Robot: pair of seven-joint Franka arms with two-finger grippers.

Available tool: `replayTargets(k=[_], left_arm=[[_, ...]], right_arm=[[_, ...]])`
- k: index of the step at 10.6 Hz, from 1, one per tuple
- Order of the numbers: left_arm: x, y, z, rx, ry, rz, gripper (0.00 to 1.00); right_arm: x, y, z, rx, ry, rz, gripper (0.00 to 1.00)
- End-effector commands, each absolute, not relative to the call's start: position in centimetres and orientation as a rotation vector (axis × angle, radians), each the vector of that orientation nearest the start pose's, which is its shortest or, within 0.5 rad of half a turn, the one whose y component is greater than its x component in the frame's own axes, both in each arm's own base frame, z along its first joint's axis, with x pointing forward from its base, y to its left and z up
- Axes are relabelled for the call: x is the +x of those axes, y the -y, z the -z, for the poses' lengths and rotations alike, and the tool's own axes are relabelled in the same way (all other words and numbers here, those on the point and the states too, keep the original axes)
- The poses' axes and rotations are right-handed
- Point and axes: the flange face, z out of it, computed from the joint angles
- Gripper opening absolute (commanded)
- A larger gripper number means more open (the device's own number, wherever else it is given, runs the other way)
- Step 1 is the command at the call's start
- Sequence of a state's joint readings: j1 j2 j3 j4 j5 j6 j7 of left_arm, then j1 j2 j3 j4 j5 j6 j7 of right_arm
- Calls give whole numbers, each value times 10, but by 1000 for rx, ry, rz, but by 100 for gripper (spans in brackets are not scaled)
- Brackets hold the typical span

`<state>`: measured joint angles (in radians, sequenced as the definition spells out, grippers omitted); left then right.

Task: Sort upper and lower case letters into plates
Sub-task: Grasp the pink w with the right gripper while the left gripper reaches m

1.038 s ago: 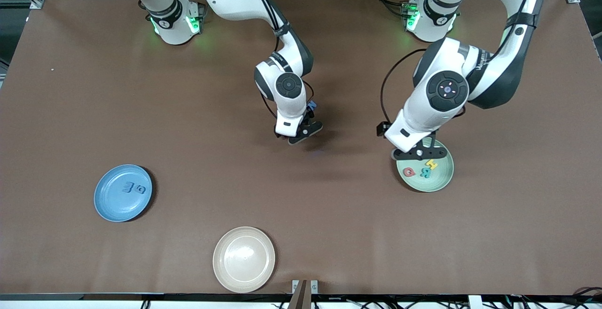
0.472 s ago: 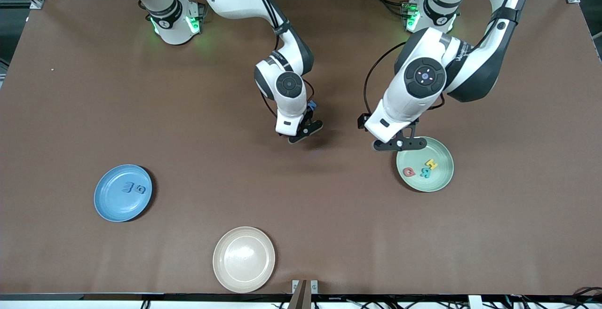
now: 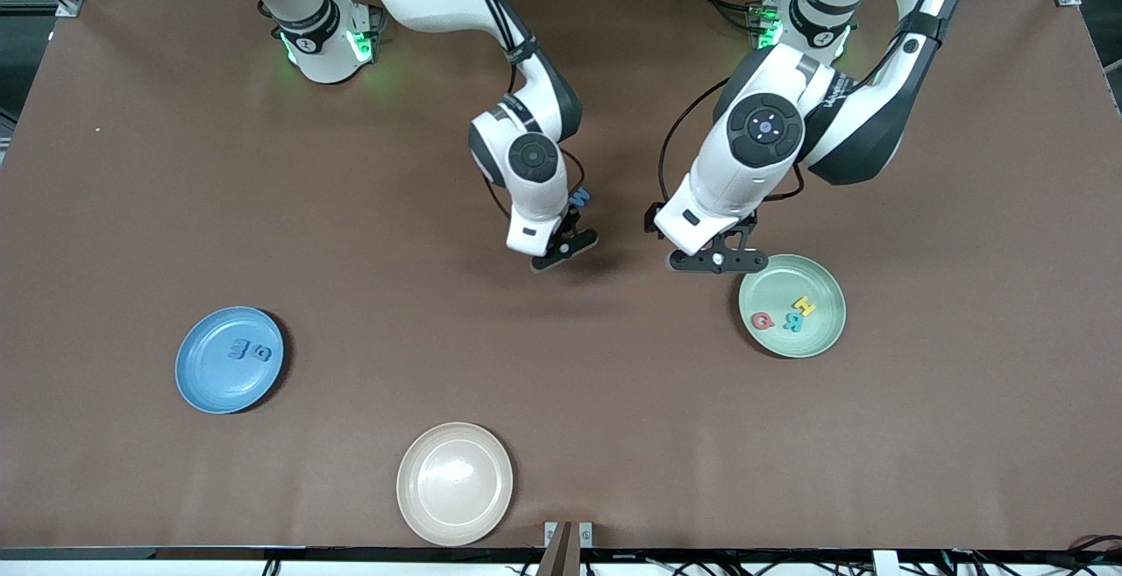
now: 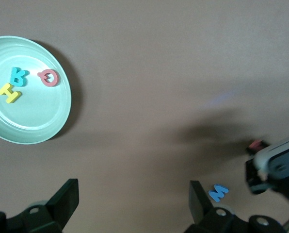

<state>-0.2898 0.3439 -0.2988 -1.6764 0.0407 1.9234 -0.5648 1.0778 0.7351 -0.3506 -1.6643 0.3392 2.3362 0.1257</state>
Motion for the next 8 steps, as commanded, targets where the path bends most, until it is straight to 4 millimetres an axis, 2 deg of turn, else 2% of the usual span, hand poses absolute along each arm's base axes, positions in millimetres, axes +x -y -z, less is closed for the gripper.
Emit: replayTargets(k=[1, 2, 4, 6, 8], left_arm=[[539, 354, -394, -3158, -74, -173, 100], [536, 363, -388, -3163, -99, -169, 100], [519, 400, -367, -3192, -206, -164, 100], [495, 450, -331, -3232, -359, -135, 100], [471, 479, -303, -3213, -478, -134, 100]], right_arm=[[524, -429, -223, -3121, 576, -9, 0], [539, -414, -239, -3131, 533, 29, 0], [570, -371, -253, -3179, 431, 83, 0], [607, -300, -254, -3208, 334, 47, 0], [639, -221, -253, -3210, 355, 9, 0]])
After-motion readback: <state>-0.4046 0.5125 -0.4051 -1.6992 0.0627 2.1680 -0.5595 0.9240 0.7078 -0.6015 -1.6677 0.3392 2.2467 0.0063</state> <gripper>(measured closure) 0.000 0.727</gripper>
